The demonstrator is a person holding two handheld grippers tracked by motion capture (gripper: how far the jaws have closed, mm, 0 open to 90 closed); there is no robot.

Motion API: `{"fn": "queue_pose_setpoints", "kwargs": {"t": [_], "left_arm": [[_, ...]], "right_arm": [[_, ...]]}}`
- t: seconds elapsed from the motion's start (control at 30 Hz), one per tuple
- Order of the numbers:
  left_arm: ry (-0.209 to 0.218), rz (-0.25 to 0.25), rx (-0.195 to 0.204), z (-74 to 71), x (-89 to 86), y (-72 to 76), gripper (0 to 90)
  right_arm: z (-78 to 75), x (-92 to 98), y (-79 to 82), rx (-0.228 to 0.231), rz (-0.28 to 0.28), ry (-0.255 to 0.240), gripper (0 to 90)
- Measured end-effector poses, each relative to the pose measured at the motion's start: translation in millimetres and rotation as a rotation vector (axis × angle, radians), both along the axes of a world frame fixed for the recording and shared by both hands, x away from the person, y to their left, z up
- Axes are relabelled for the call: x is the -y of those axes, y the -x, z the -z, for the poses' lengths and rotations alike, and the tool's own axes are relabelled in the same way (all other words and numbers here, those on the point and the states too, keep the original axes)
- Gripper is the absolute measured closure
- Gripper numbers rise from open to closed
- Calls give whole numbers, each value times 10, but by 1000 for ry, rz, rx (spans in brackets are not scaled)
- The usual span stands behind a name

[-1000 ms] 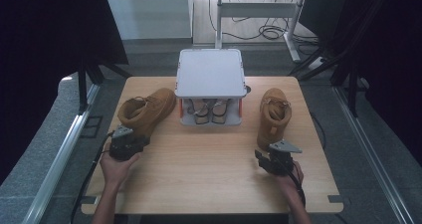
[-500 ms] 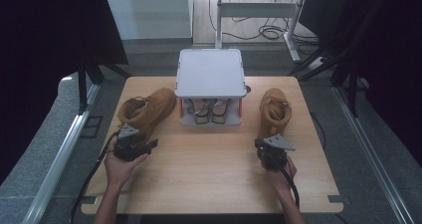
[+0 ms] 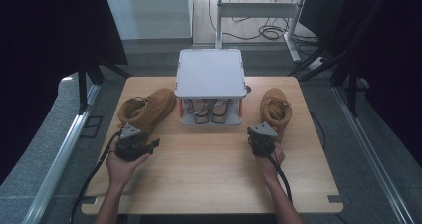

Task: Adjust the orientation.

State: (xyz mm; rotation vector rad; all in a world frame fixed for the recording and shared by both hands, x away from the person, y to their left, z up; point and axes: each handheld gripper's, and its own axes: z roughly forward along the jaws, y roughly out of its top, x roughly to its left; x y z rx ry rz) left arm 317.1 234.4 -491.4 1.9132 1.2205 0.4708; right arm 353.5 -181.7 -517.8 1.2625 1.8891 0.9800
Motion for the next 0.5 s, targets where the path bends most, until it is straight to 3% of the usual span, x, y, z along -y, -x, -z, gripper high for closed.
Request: {"fn": "queue_pose_setpoints", "kwargs": {"t": [0.07,0.27,0.37,0.5], "left_arm": [[-3,7,-1,10,22,-4,429],[-18,21,0,15,78,2,425],[-1,27,-7,14,96,4,425],[-32,29,-1,2,134,12,421]], "right_arm": [[42,49,-6,-14,18,18,890],[68,138,-1,-19,45,8,890],[76,148,-5,-19,51,13,890],[82,153,-7,-15,50,14,890]]}}
